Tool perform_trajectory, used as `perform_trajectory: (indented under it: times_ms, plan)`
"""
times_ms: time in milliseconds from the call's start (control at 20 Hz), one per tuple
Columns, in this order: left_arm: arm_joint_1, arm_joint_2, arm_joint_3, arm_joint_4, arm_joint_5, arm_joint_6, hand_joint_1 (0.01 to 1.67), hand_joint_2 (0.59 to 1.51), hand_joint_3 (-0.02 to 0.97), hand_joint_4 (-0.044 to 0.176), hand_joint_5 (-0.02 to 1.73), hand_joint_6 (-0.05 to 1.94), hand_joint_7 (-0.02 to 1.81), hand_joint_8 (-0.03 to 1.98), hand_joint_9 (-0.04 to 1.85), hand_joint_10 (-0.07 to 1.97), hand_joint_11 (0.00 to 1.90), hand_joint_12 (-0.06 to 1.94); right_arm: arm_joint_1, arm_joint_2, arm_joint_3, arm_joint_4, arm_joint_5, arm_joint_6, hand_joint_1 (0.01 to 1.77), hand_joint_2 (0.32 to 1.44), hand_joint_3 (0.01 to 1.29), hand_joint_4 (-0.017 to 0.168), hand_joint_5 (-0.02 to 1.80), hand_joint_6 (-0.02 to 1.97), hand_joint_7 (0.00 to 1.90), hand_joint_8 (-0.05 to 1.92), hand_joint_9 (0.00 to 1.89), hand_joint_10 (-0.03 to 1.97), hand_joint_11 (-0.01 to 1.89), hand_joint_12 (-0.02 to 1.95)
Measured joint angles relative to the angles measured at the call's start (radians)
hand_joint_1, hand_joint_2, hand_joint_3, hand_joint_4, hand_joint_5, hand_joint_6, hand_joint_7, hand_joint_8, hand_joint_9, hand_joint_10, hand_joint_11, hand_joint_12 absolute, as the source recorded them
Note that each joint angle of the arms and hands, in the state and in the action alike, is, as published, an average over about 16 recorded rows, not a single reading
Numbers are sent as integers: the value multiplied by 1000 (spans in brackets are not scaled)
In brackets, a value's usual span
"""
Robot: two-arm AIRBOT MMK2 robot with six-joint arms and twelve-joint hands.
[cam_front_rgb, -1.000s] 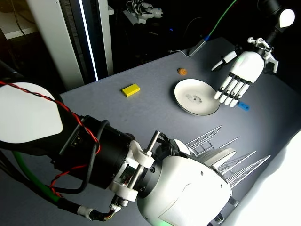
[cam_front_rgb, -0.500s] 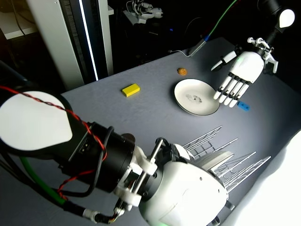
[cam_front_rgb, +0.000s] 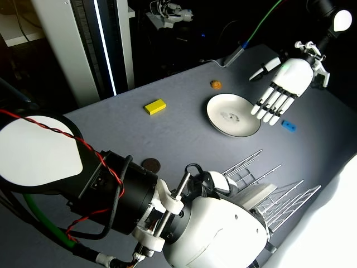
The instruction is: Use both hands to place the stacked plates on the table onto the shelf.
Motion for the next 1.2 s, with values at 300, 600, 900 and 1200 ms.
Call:
perform_trajectory:
  times_ms: [300,600,900,1200]
  plan:
    - [17,1,-10,4,-7,10,15,1193,14,-2,19,7,17,-5,20,16,15,-13,36,9,1,-2,18,-40,1147,983,13,-3,985,75,1086,16,1115,21,795,957]
    - [40,2,-24,7,11,21,15,1194,14,-3,19,6,16,-5,10,11,15,-12,109,31,-18,-5,54,-190,1141,985,13,-3,962,42,1051,19,1081,20,734,974]
    - [60,1,-35,5,38,24,14,1193,14,-3,19,6,15,-5,-3,1,14,-11,184,78,-152,68,89,-566,1074,1000,13,-3,855,38,944,19,977,20,611,1066]
    - [87,-1,-46,2,75,5,15,1191,13,-3,13,1,13,-6,-18,-16,14,-10,175,123,-380,389,104,-1198,811,1009,13,-1,636,37,709,18,738,19,407,1008]
